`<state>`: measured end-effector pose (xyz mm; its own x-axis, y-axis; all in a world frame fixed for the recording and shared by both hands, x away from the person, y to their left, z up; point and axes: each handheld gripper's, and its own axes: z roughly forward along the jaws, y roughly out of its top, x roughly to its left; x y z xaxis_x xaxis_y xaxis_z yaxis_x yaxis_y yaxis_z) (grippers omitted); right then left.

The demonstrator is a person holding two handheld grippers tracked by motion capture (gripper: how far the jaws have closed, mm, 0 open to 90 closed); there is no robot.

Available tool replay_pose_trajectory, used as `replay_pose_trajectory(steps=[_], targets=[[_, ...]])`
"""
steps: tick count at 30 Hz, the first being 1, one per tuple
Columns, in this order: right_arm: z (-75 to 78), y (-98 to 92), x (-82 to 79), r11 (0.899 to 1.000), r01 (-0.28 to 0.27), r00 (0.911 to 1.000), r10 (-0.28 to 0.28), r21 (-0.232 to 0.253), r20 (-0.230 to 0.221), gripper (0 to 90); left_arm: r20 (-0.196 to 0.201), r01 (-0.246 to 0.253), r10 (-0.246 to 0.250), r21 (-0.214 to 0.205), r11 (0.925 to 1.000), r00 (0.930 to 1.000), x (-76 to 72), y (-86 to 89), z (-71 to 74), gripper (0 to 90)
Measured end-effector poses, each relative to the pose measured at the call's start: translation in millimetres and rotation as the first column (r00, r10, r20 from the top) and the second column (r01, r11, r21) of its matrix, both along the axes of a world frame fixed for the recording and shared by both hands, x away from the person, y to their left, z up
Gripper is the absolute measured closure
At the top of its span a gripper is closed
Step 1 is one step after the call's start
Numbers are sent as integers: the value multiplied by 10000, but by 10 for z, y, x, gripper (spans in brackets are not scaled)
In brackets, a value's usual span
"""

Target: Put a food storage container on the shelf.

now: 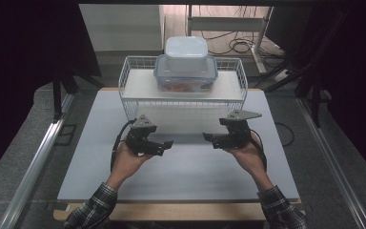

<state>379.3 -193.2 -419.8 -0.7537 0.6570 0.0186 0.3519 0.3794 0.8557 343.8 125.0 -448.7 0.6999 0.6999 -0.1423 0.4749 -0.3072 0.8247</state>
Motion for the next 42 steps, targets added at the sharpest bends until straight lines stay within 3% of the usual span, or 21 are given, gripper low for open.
replay_pose_trajectory(steps=[4,16,25,32,36,42], targets=[[-92,-31,-28,10000,-6,9999,5,-95,-120,80,-74,65,-65,9,10000,10000,-44,2,-86,64],[-349,-103,-167,10000,-71,9987,67,-67,-508,52,444,33,-65,725,9974,9990,-265,39,-287,25],[-501,-206,-338,9998,-165,9983,160,-81,-562,50,404,-97,64,831,9965,9992,-456,92,-485,23],[-666,-300,-447,9993,-213,9964,186,-319,-824,38,31,205,-210,1204,9925,9998,-520,112,-633,22],[-767,-337,-482,9987,-208,9944,159,-458,-1049,36,-309,259,-210,1677,9855,9993,-537,132,-750,20],[-842,-315,-483,9965,-262,9922,163,-789,-1233,35,-734,371,-230,1969,9797,9970,-509,122,-834,14]])
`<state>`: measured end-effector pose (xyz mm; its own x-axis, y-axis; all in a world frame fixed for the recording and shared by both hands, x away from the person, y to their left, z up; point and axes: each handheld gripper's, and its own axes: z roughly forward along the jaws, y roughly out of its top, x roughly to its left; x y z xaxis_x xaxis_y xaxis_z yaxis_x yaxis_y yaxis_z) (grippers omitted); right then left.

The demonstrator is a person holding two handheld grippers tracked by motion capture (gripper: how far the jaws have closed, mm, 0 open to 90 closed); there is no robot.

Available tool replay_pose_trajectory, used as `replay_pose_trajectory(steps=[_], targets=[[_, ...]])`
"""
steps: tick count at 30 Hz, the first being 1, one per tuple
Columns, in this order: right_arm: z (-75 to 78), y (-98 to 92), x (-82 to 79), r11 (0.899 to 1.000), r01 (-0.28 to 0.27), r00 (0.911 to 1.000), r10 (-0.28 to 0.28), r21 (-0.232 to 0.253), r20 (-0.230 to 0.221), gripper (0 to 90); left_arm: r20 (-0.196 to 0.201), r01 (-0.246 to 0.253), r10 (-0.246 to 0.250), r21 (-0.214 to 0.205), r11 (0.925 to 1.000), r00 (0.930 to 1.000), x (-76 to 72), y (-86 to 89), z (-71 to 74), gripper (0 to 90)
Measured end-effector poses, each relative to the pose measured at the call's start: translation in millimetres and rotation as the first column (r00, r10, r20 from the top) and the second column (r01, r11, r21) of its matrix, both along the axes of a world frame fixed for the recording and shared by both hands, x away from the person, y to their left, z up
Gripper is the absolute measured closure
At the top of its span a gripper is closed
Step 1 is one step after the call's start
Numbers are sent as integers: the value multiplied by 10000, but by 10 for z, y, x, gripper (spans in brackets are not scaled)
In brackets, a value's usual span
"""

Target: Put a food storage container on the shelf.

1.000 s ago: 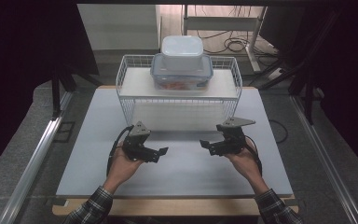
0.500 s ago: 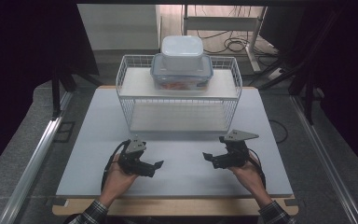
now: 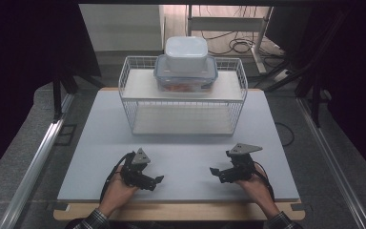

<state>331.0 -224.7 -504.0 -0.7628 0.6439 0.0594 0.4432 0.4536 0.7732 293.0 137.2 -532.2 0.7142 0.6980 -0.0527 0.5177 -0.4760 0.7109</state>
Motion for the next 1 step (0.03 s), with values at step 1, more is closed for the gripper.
replay_pose_trajectory(steps=[1], targets=[[-5,9,-3,10000,-4,10000,4,-32,-3,34,-21,-24,24,-12,10000,10000,6,1,-3,14]])
